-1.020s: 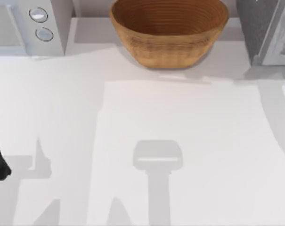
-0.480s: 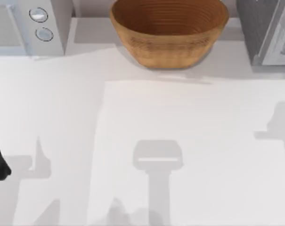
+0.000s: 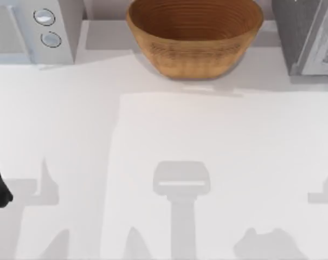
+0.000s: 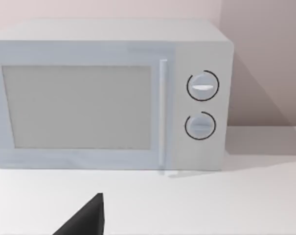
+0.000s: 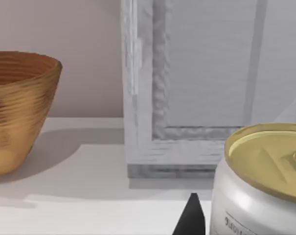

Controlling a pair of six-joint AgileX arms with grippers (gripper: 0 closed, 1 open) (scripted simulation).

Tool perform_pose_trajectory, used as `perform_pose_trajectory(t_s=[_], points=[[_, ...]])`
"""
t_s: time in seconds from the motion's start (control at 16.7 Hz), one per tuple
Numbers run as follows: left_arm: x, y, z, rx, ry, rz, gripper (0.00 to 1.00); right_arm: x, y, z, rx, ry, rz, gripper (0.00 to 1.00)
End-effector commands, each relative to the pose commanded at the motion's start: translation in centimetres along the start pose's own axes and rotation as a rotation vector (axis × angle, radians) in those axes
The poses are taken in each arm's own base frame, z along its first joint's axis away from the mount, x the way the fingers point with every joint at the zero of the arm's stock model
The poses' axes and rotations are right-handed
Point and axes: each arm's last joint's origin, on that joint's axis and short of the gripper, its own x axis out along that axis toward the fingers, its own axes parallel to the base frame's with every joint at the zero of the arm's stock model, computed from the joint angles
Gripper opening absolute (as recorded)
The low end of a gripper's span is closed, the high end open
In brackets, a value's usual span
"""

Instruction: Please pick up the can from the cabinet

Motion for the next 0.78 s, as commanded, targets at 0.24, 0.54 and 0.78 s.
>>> perform_pose_trajectory(t_s=[0.24,0.54,0.78], points=[[0.0,0.0,0.0,0.000,0.000,0.000,1.00,0.0,-0.1,-1.3,0.000,-0.023,0.002,0.00],[0.0,0.0,0.0,0.000,0.000,0.000,1.00,0.1,-0.1,-1.1,0.002,-0.023,0.007,0.00],[0.0,0.0,0.0,0.000,0.000,0.000,1.00,0.3,-0.6,2.8,-0.004,-0.120,0.053,0.00]])
